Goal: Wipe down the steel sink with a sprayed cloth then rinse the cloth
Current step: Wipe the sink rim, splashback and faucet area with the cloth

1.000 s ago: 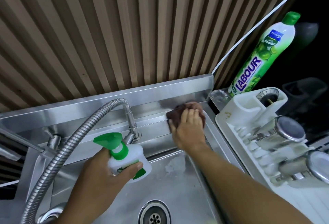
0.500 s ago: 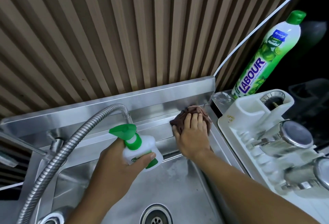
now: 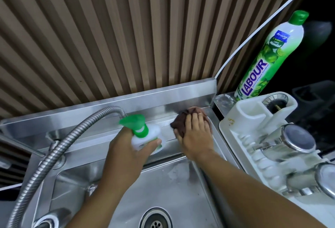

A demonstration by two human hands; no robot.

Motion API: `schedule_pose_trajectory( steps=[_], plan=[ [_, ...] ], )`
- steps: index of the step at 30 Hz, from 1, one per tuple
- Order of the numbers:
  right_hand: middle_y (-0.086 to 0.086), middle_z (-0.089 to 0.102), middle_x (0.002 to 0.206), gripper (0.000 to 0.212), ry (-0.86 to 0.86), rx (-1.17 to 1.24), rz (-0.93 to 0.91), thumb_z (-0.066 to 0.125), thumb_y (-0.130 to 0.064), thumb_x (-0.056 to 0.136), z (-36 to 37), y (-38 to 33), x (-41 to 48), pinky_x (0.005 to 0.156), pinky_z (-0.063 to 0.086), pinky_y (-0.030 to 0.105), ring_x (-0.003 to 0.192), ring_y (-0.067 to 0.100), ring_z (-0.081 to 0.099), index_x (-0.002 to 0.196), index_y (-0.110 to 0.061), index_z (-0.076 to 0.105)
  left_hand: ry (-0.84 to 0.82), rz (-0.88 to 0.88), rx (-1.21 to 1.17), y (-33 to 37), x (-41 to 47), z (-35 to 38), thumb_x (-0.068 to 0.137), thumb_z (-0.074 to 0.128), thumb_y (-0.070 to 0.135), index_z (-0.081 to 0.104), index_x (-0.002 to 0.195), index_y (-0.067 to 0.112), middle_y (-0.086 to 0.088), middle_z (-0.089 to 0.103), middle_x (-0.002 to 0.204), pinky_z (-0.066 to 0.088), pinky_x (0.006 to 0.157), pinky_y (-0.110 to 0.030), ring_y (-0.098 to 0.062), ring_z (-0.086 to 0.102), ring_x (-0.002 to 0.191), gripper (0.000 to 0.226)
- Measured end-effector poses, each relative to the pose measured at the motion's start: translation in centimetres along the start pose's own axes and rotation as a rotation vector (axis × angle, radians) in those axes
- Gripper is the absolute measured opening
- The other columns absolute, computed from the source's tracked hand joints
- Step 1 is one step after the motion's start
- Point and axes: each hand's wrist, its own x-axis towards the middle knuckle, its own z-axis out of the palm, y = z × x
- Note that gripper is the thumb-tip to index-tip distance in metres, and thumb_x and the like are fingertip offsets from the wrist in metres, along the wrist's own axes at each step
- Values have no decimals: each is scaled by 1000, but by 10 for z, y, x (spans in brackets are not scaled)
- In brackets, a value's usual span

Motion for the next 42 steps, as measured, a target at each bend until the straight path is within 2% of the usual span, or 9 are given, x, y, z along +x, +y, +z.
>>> schedule_pose_trajectory(
  steps=[4,10,13,19,23,27,33,38,42],
  plan=[
    [24,15,164,90,-113,-119,11,1,-63,94,-8,15,-4,123,8,48,153,38,10,157,0,16,22,17,4,6,23,27,72,88,36,57,91,32,20,62,87,41,67,-12,1,58,81,36],
    [22,9,166,105,-191,-200,2,-14,-69,82,-14,23,-14,125,6,48,154,36,3,158,0,6,16,31,-1,5,51,58,78,84,35,57,102,31,5,63,104,47,80,-32,-19,59,94,36],
    [21,5,166,101,-227,-204,-15,12,-76,92,-19,25,-14,124,7,49,154,36,-1,158,-1,2,-1,42,21,1,64,65,77,84,36,60,111,26,4,65,105,52,85,-38,-22,60,96,43],
    [17,2,167,125,-325,-206,-40,47,-84,75,-36,24,-10,124,9,49,153,36,-2,159,-6,-1,-73,48,13,4,74,71,74,87,35,59,116,30,8,65,102,49,78,-30,-17,60,93,50],
    [13,9,167,104,-374,-115,-50,56,-63,83,-49,30,-4,122,15,46,153,33,4,160,-11,8,-78,49,6,3,70,70,73,88,34,54,115,30,10,64,102,49,72,-26,-10,61,89,54],
    [11,26,161,73,-325,-105,-54,50,-35,93,-52,31,-2,117,24,44,149,32,15,157,-14,22,-68,13,-13,4,66,67,70,90,32,46,115,31,10,63,107,50,72,-29,-11,61,90,64],
    [7,39,152,62,-289,-86,-49,54,-24,92,-54,33,-1,114,30,43,143,30,25,150,-17,33,-47,25,-25,-4,59,65,70,90,29,44,120,36,9,64,112,54,72,-32,-9,62,89,69],
    [3,46,146,54,-251,-71,-46,58,-20,89,-53,34,-1,106,35,39,137,28,32,141,-18,40,0,41,22,-16,50,69,70,90,33,39,129,38,11,62,121,57,80,-39,-16,63,101,79],
    [2,51,141,45,-226,-20,-32,60,-16,87,-55,34,-3,101,38,38,132,28,37,129,-17,42,116,48,20,-15,31,75,77,84,32,41,132,30,12,60,125,50,84,-30,-11,60,109,71]
  ],
)
